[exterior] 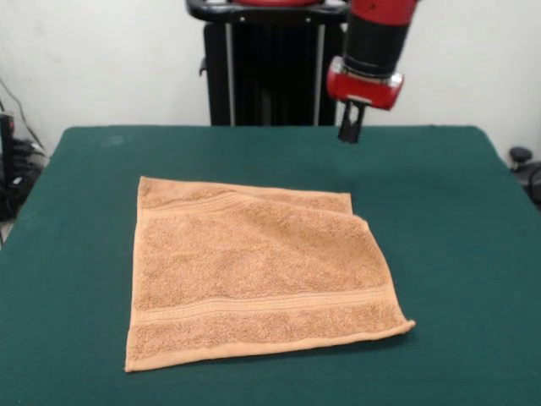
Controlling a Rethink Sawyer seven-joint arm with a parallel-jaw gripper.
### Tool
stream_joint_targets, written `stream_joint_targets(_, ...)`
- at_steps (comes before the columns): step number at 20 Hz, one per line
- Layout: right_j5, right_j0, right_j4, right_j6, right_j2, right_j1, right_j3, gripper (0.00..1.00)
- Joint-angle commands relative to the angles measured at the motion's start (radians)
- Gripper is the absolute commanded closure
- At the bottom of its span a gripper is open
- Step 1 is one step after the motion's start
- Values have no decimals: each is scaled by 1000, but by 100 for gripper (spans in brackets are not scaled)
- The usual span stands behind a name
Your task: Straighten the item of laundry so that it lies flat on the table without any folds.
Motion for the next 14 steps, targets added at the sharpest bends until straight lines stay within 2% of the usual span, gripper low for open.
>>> stream_joint_targets(1, -91, 63, 107, 199, 19, 186, -165, 100)
stream_joint_targets(4, -121, 55, 111, 174, 21, 230, -198, 100)
stream_joint_targets(7, -157, 9, 89, 132, 46, 258, -211, 100)
stream_joint_targets(10, -163, -34, 60, 101, 60, 255, -213, 100)
stream_joint_targets(14, -154, -39, 57, 97, 59, 239, -206, 100)
